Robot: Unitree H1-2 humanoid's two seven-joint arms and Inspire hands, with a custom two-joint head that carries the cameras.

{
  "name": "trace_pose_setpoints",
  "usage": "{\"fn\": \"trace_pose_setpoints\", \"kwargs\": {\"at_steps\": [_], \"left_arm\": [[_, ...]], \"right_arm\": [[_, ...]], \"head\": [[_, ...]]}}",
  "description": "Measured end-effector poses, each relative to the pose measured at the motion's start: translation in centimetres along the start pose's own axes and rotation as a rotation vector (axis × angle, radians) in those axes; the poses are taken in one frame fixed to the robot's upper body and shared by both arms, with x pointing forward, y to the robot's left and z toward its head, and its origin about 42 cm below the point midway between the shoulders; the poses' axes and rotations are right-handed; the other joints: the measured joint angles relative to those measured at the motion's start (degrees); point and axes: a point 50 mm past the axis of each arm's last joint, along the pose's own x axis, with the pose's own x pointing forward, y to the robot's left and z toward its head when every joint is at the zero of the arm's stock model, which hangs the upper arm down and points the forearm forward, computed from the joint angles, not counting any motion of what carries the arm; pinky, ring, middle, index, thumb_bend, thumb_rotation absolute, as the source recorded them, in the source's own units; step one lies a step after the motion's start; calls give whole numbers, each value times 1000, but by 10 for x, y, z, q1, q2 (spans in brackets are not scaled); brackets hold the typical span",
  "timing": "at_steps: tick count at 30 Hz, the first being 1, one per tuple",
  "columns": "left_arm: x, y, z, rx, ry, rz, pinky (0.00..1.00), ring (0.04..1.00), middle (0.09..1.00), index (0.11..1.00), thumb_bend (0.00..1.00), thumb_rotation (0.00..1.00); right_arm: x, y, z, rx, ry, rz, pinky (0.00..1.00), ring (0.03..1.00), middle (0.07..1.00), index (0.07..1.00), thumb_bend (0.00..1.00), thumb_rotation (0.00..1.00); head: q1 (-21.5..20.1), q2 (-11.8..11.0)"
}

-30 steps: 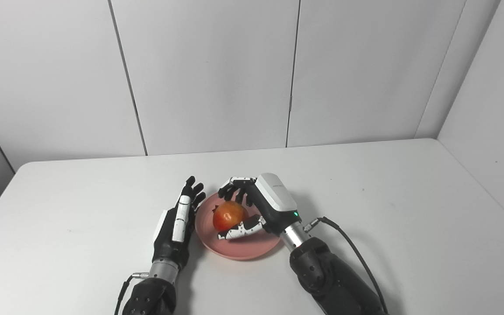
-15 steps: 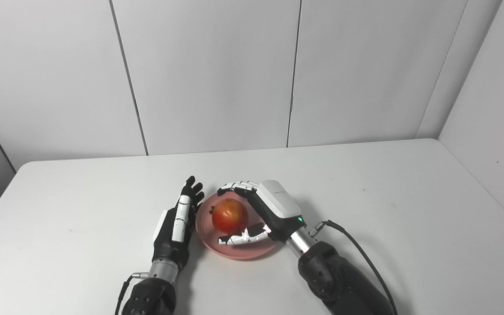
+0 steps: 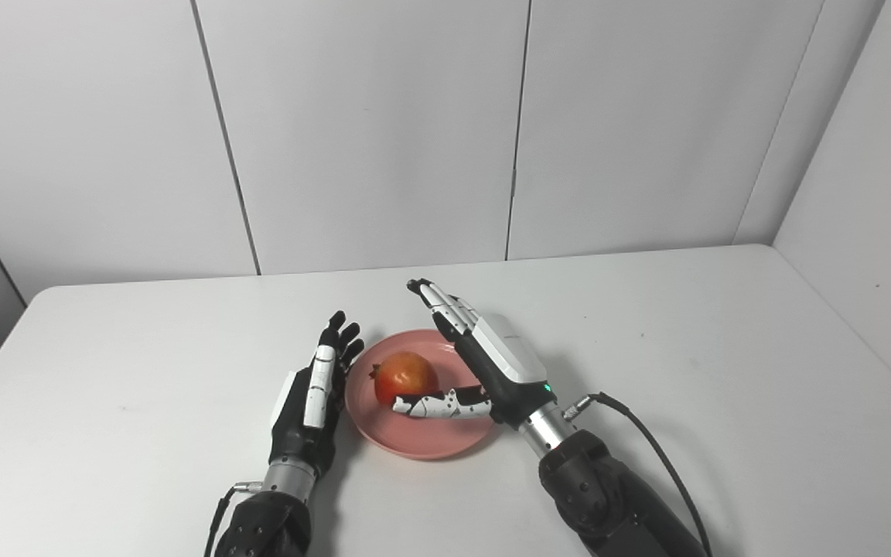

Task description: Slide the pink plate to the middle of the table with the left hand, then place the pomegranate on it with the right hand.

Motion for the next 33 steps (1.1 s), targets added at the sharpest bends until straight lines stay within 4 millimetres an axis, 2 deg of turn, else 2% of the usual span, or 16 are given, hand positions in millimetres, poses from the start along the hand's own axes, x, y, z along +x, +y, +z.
{"fn": "trace_pose_setpoints", "kwargs": {"at_steps": [4,9,13,17,22,33], "left_arm": [[0,0,0,0,0,2,975,978,982,987,645,1000],[0,3,0,29,-2,14,965,985,998,1000,650,1000],[-1,5,0,100,-20,32,970,990,1000,1000,635,1000],[-1,7,0,115,-35,35,969,992,1000,1000,641,1000],[0,9,1,149,-52,38,980,1000,1000,1000,655,1000],[-1,19,2,209,-49,55,1000,1000,1000,1000,641,1000]], "right_arm": [[-4,-8,2,23,-6,-42,1000,1000,1000,1000,711,904],[-17,-19,-8,76,40,-94,1000,1000,1000,1000,744,996],[-32,-25,-20,160,96,-94,1000,1000,1000,1000,763,1000],[-45,-25,-30,219,145,-84,1000,1000,1000,1000,714,1000],[-48,-24,-38,268,175,-88,1000,1000,1000,1000,684,1000],[-47,-15,-45,467,292,-105,1000,1000,1000,1000,784,1000]], "head": [[-1,1],[-2,2],[-2,3],[-3,4],[-6,4],[-14,10]]}}
